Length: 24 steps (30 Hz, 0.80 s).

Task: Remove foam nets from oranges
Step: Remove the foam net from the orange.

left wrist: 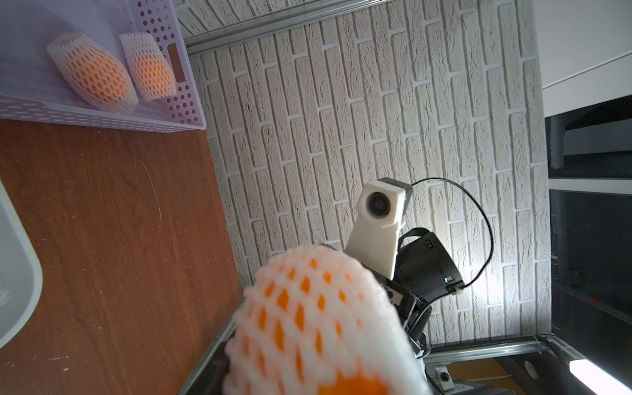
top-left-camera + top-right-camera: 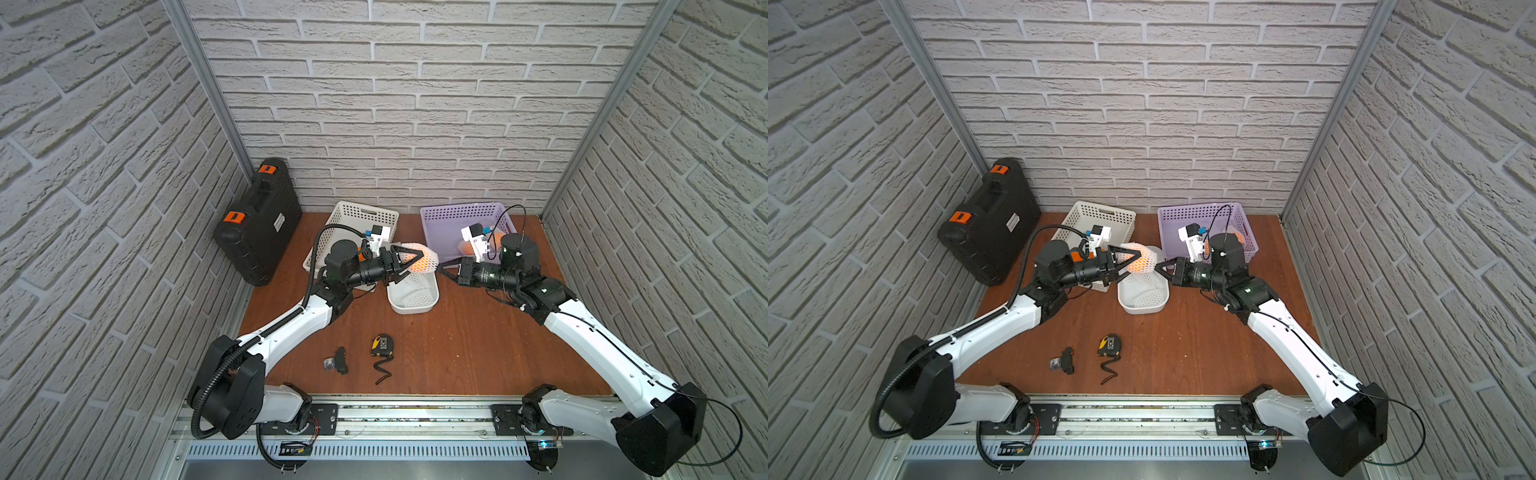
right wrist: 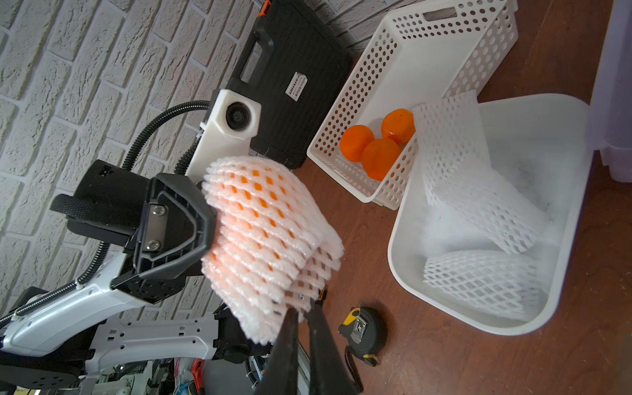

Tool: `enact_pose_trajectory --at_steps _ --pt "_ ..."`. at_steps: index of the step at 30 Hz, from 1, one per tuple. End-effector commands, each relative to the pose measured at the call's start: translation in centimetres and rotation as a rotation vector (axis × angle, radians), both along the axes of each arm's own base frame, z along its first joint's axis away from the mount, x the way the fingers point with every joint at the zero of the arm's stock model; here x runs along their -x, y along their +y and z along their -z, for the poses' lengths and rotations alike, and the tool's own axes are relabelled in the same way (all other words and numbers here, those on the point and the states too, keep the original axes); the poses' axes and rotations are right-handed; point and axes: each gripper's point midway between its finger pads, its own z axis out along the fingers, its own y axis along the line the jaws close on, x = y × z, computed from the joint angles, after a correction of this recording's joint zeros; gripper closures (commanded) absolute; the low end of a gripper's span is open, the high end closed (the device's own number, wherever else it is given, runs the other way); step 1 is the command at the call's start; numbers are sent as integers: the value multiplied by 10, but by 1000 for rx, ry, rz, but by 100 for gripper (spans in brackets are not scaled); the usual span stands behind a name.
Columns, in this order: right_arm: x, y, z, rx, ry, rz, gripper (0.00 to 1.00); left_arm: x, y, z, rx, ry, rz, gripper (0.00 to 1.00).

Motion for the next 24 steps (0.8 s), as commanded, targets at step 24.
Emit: enact_pose_trajectory --at_steps 24 --pt "-2 21 -34 -192 -61 -74 67 12 -6 -29 78 -88 31 44"
